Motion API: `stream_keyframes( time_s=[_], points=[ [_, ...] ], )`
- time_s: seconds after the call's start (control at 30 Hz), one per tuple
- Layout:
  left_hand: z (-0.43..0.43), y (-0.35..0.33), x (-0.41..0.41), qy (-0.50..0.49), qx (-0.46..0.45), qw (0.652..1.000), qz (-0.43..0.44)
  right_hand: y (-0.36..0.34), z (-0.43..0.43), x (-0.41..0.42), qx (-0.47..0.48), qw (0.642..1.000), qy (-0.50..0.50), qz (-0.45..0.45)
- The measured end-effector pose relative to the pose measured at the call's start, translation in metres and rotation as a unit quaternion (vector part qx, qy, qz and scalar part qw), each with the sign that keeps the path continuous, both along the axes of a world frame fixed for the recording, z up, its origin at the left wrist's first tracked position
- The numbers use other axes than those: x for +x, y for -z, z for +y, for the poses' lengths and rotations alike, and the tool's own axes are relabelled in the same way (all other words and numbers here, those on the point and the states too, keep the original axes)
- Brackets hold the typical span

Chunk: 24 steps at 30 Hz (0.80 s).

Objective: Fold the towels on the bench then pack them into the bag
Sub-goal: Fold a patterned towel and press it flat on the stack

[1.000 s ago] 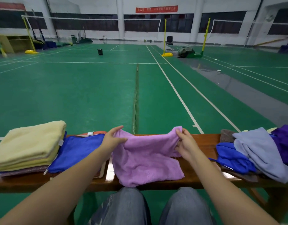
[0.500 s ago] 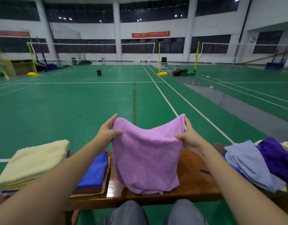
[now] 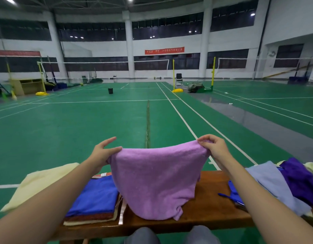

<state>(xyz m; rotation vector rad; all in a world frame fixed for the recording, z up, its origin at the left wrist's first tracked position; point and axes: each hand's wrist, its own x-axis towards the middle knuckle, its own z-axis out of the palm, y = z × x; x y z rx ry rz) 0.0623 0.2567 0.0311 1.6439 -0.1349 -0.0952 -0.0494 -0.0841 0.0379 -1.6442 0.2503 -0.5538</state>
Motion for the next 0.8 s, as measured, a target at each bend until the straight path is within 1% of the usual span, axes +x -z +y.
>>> stream_keyframes(
  time_s=[0.07, 0.13, 0.17, 0.23, 0.33, 0.4, 0.5, 0.57, 0.6, 0.67, 0.73, 0.77, 0.8],
  points=[
    [0.003, -0.004, -0.001, 0.015, -0.007, 1.0, 0.016, -0.004, -0.005, -0.004, 0.023, 1.0, -0.01, 0.001],
    [0.003, -0.008, -0.001, 0.02, -0.023, 0.999, 0.02, -0.007, -0.01, -0.007, 0.036, 0.998, -0.054, 0.013],
    [0.001, -0.01, -0.001, 0.02, -0.035, 0.999, 0.018, -0.008, -0.013, -0.007, 0.029, 0.996, -0.084, 0.027],
    [-0.002, -0.016, -0.001, 0.022, -0.064, 0.998, 0.016, -0.009, -0.017, -0.007, -0.04, 0.99, -0.117, 0.066],
    [-0.005, -0.021, -0.003, 0.023, -0.069, 0.997, 0.011, -0.013, -0.018, -0.009, -0.176, 0.973, -0.1, 0.111],
    [-0.005, -0.022, -0.006, 0.015, -0.043, 0.999, -0.019, -0.015, -0.016, -0.011, -0.219, 0.965, -0.074, 0.123],
    [-0.008, -0.022, -0.009, -0.003, -0.022, 0.997, -0.073, -0.014, -0.015, -0.011, -0.249, 0.964, -0.019, 0.088],
    [-0.01, -0.022, -0.008, -0.014, -0.038, 0.996, -0.08, -0.011, -0.015, -0.009, -0.235, 0.969, 0.022, 0.065],
    [-0.01, -0.022, -0.008, -0.017, -0.047, 0.996, -0.076, -0.008, -0.016, -0.007, -0.21, 0.975, 0.039, 0.063],
    [-0.01, -0.021, -0.007, -0.018, -0.054, 0.996, -0.07, -0.004, -0.017, -0.007, -0.109, 0.99, 0.051, 0.068],
    [-0.011, -0.018, -0.009, -0.02, -0.047, 0.997, -0.064, -0.002, -0.016, -0.01, 0.003, 0.997, 0.016, 0.077],
    [-0.011, -0.015, -0.009, -0.021, -0.042, 0.997, -0.058, -0.002, -0.015, -0.012, 0.027, 0.997, -0.011, 0.076],
    [-0.011, -0.012, -0.01, -0.021, -0.032, 0.998, -0.05, -0.003, -0.014, -0.014, 0.027, 0.996, -0.035, 0.074]
  ],
)
